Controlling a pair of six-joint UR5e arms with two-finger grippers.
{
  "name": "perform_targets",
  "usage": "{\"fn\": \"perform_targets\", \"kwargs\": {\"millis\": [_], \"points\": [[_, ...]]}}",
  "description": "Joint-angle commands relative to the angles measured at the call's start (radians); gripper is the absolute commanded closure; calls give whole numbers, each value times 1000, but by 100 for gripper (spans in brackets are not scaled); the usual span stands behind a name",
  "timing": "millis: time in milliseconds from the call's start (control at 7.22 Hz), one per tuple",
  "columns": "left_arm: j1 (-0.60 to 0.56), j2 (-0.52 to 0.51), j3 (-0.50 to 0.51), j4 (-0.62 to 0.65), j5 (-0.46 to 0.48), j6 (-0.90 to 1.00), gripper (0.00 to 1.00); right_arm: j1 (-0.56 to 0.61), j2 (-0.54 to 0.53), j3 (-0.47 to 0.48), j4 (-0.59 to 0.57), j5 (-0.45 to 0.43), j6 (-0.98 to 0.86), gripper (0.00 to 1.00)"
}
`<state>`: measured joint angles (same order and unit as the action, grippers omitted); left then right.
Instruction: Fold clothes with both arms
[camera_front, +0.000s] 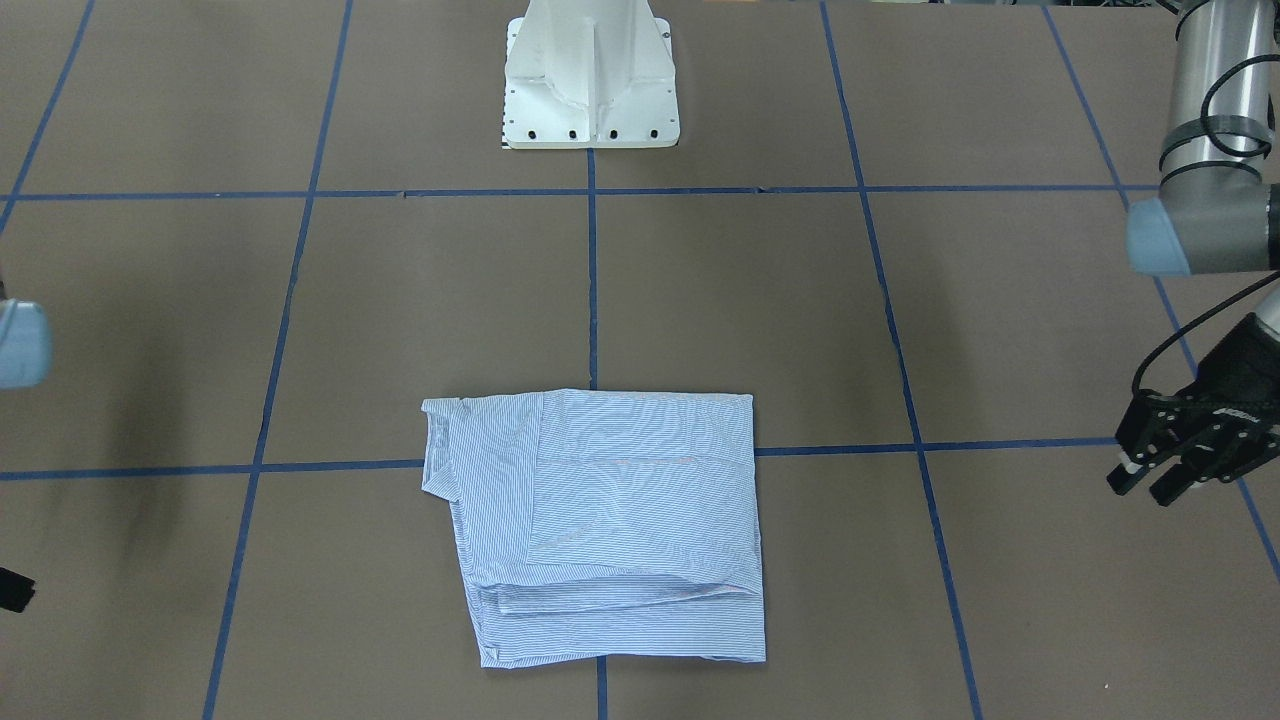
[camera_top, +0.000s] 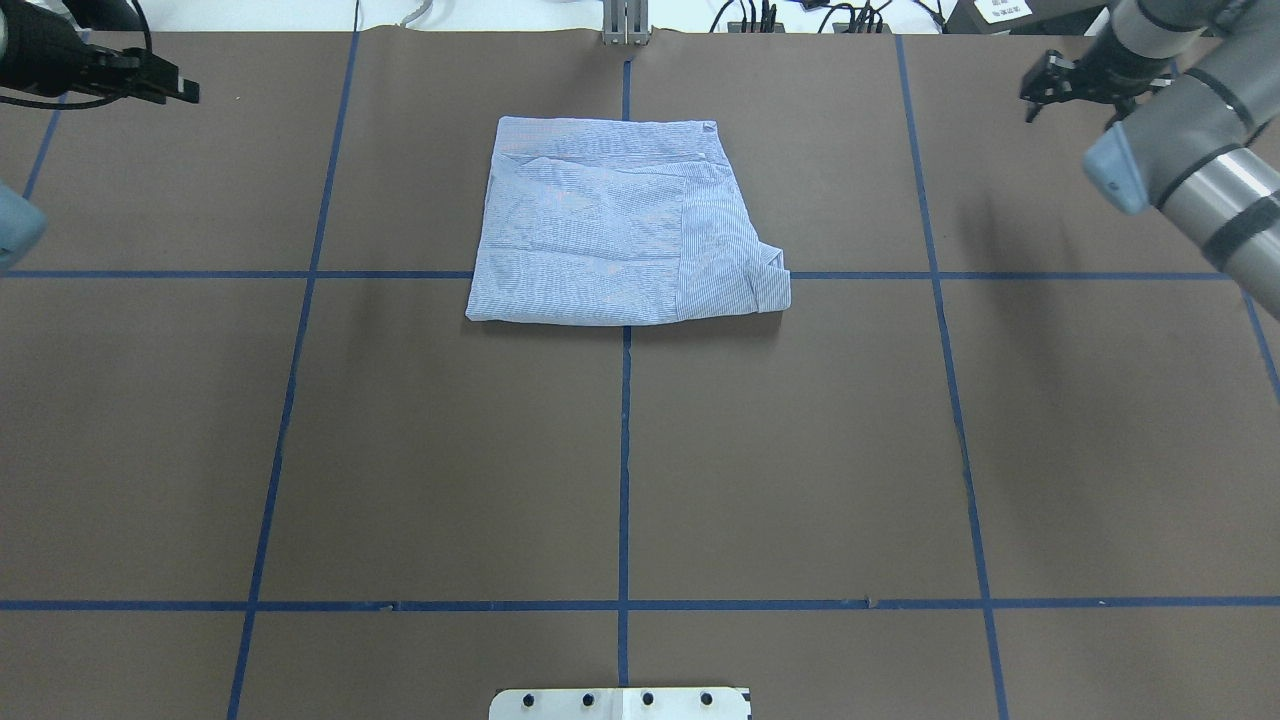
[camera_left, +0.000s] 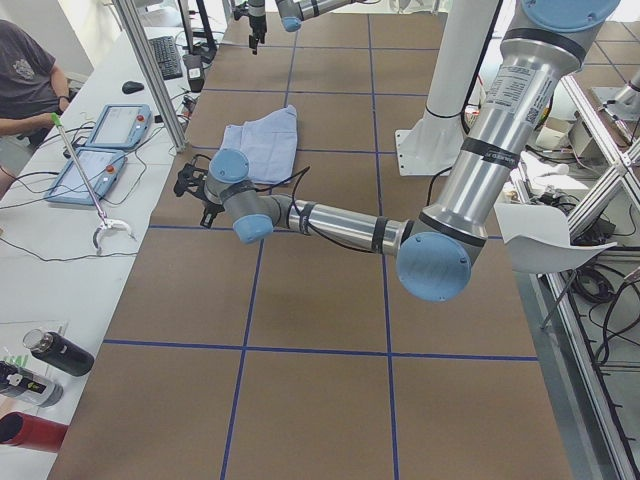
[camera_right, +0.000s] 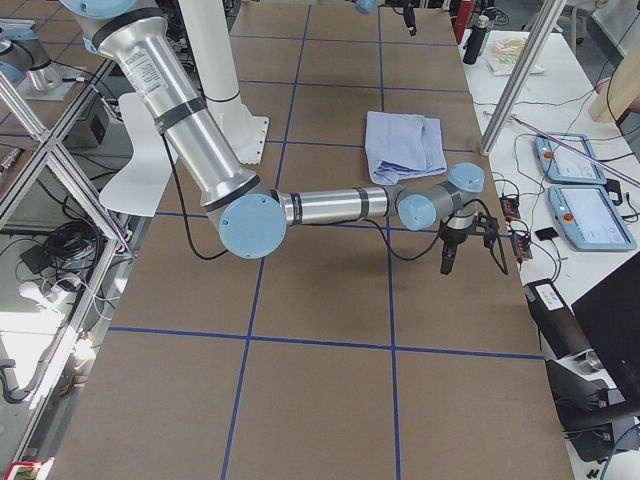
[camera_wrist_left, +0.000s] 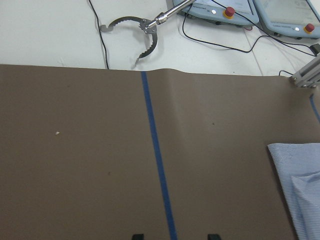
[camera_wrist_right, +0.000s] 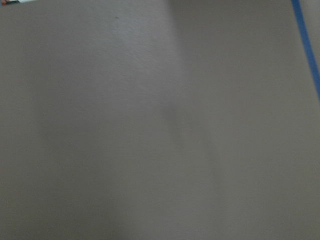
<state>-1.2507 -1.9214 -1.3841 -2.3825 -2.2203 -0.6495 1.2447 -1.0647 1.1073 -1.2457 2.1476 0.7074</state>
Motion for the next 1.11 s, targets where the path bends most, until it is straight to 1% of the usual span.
{"fn": "perform_targets", "kwargs": {"millis": [0, 139, 277, 416, 554, 693, 832, 970], "points": [[-74, 88, -140, 200, -24, 261, 46, 68, -178, 99, 11, 63, -239, 0], [-93, 148, -210, 254, -50, 313, 41, 103, -267, 171, 11, 99, -323, 0], [-116, 204, -248, 270, -88, 336, 20, 157, -334, 205, 11, 148, -427, 0], [-137, 249, -277, 276, -128, 338, 0, 215, -400, 254, 9, 182, -490, 0], [-144, 284, -297, 281, -131, 338, 0, 219, -500, 351, 9, 181, -505, 0], [-148, 288, -299, 328, -131, 338, 0, 222, -593, 444, 9, 178, -506, 0], [-162, 304, -308, 344, -133, 355, 0, 223, -663, 506, 8, 176, -523, 0], [-183, 359, -335, 344, -133, 420, 0, 248, -694, 534, 0, 184, -580, 0]]}}
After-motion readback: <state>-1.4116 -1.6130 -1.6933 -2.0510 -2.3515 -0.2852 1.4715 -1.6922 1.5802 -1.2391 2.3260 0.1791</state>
